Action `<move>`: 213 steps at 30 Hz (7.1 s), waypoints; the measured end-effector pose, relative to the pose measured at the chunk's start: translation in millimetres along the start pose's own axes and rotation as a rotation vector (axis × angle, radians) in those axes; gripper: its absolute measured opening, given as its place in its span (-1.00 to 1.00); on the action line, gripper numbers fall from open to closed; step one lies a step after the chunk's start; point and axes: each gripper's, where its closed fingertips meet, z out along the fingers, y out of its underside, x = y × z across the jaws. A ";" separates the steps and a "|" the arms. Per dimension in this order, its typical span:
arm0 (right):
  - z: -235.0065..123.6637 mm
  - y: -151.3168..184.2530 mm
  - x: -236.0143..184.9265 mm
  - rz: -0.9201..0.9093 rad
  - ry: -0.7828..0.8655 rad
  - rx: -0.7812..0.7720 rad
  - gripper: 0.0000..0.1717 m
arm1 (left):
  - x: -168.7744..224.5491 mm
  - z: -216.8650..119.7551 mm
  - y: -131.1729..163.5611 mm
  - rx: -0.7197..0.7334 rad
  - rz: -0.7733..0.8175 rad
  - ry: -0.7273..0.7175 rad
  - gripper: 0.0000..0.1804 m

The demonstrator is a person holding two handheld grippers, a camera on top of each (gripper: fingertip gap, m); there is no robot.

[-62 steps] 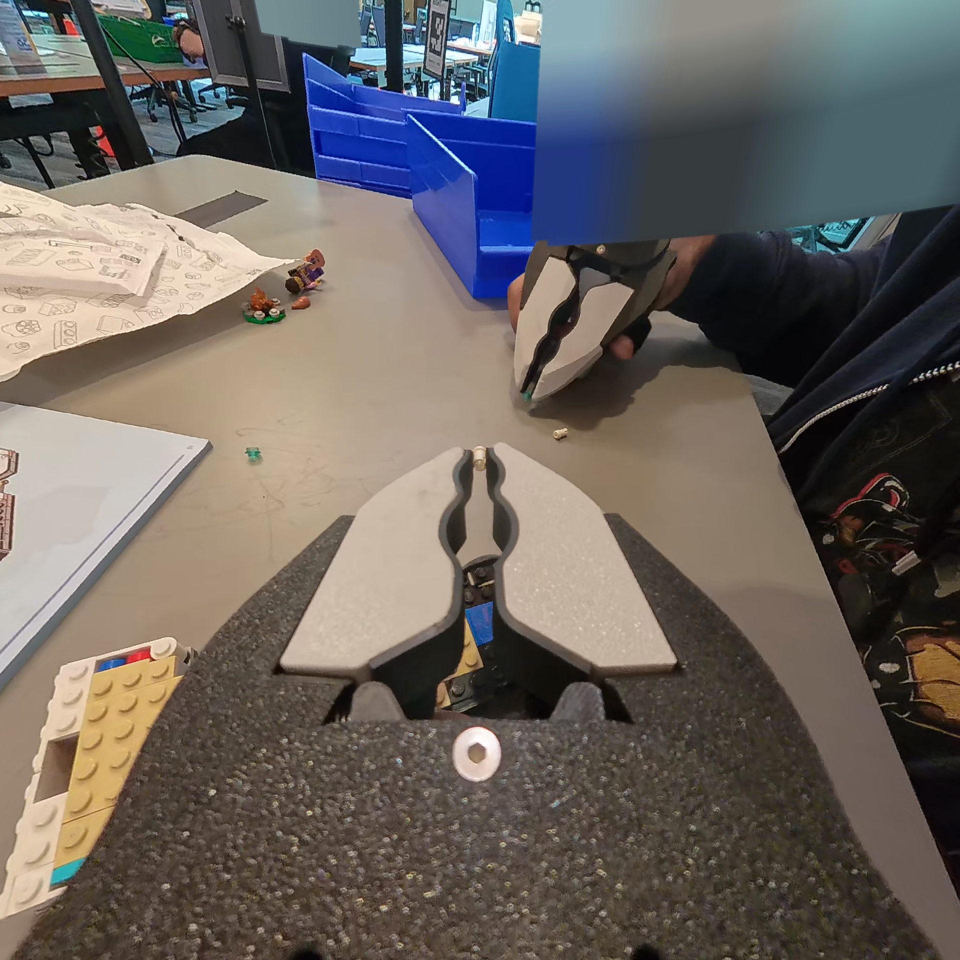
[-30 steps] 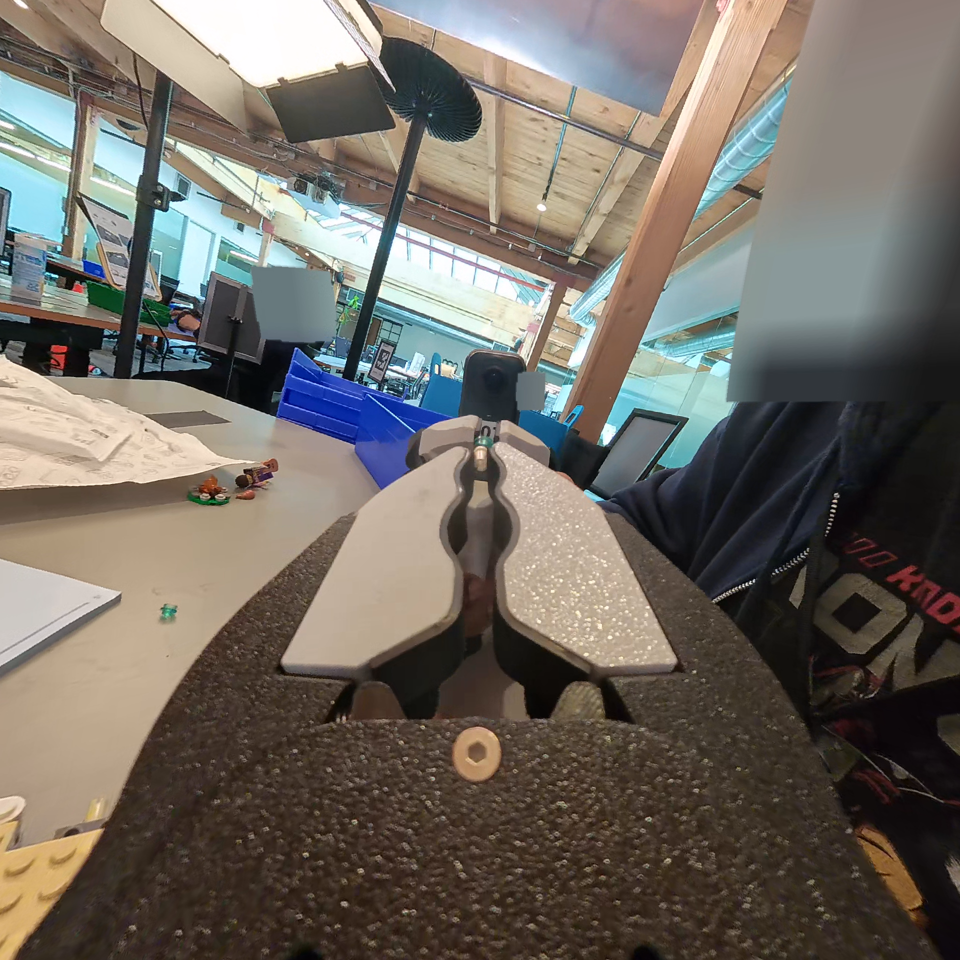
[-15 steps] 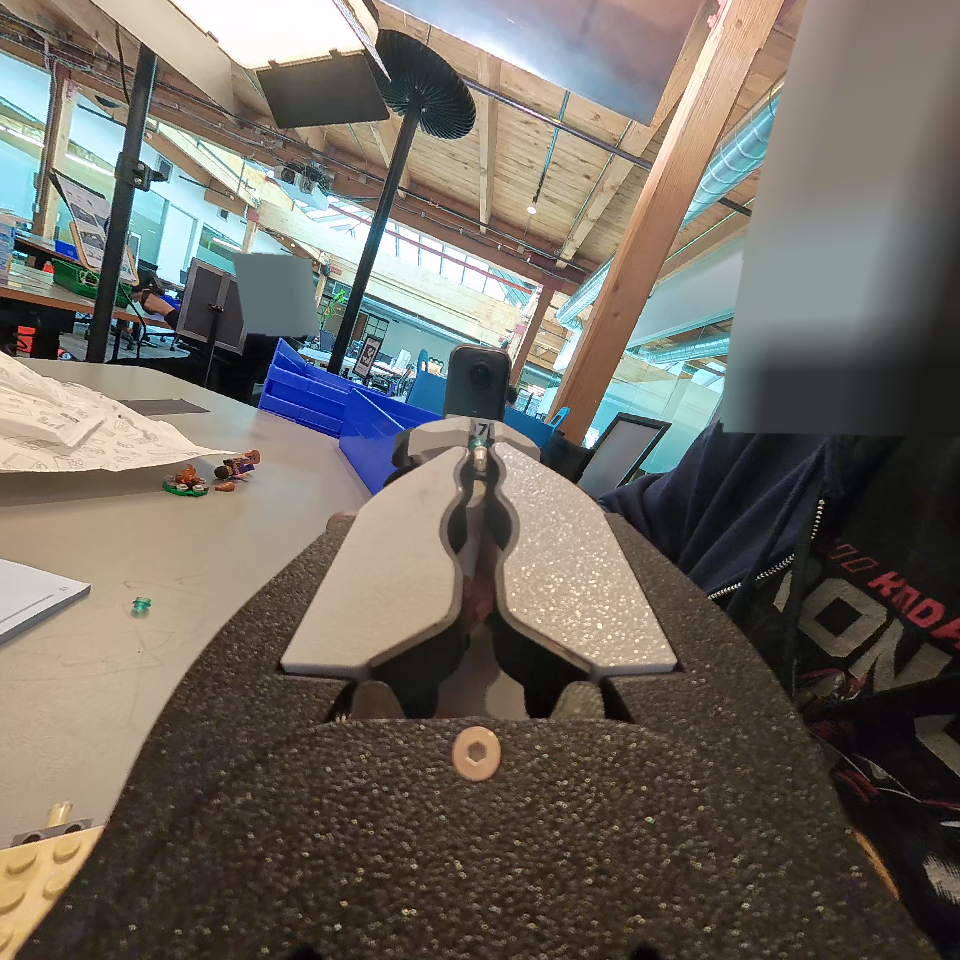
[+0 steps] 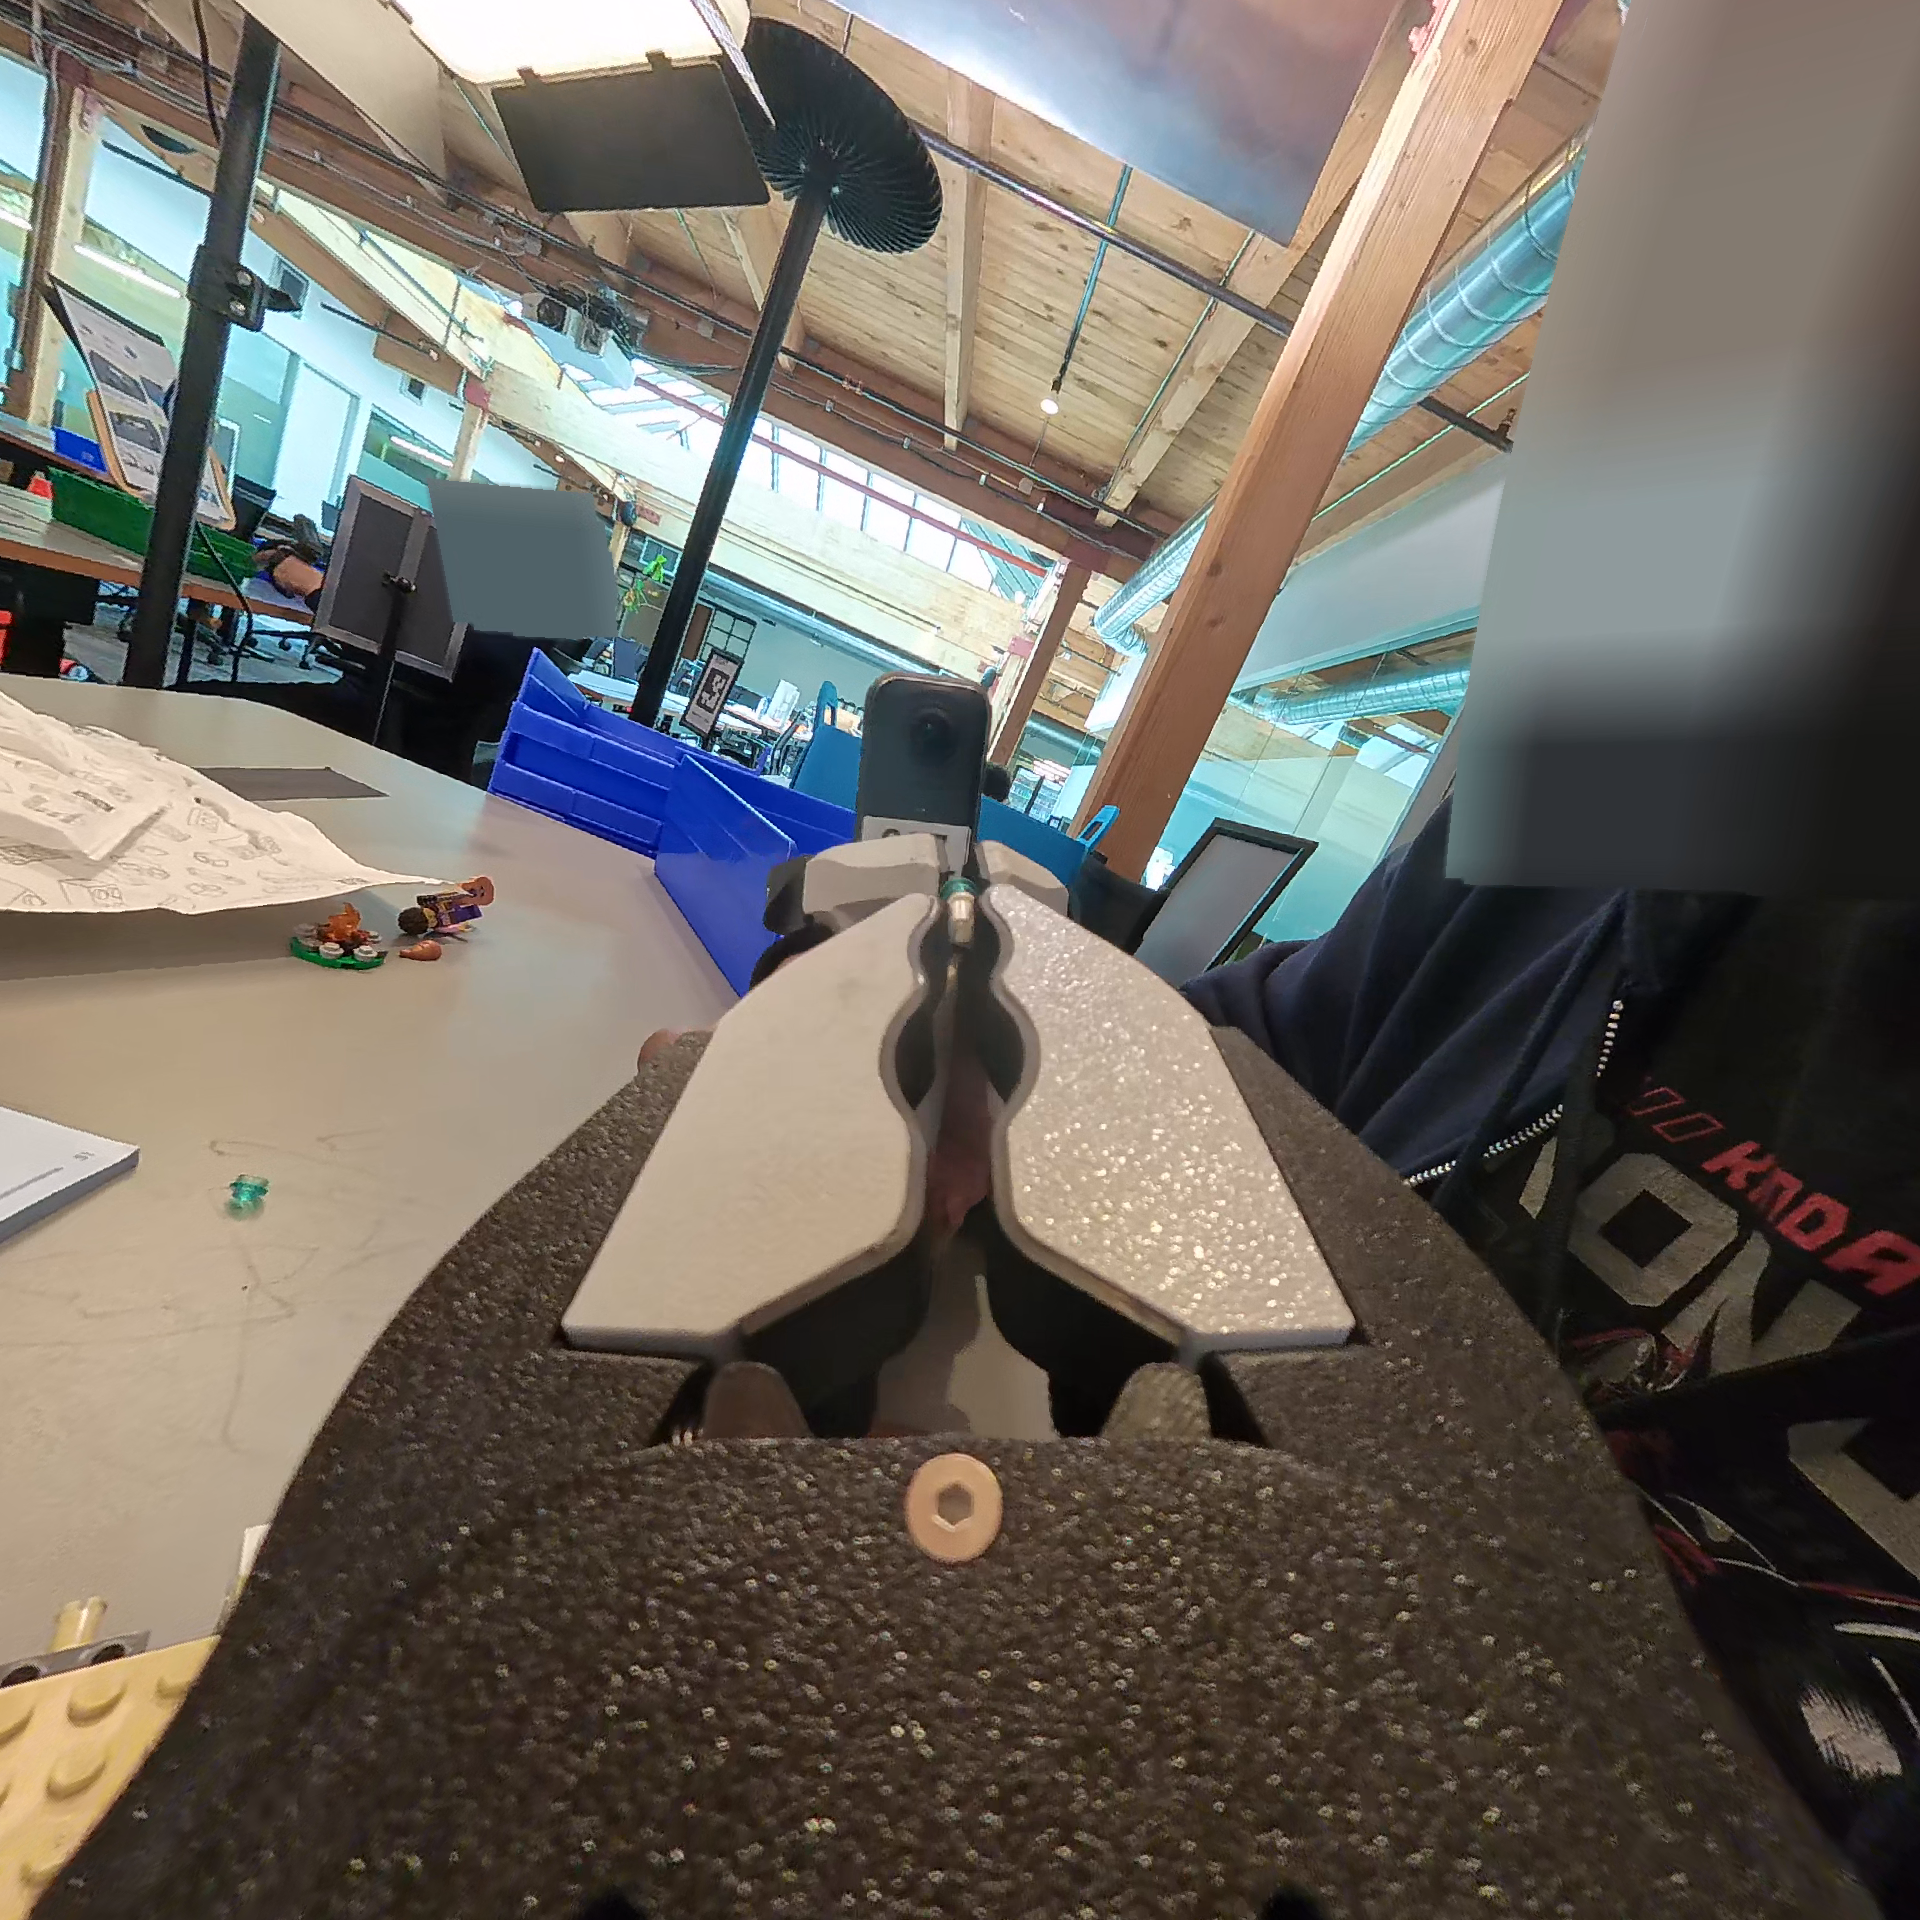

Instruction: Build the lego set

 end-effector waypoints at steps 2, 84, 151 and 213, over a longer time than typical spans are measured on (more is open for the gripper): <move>-0.1 0.6 -0.6 0.005 -0.004 -0.006 -0.93 | 0.7 0.0 0.9 -0.009 0.002 0.004 -0.95; -13.6 23.7 17.6 -0.861 0.345 -0.369 -0.92 | -18.6 -0.4 21.1 -0.094 -0.252 -0.068 -0.95; -32.2 26.7 -1.1 -0.718 0.063 -0.464 -0.85 | 0.5 19.1 40.2 -0.112 -0.546 0.068 -0.95; -25.4 28.1 21.9 -0.813 0.266 -0.510 -0.85 | -19.1 14.0 31.8 0.022 -0.634 -0.024 -0.95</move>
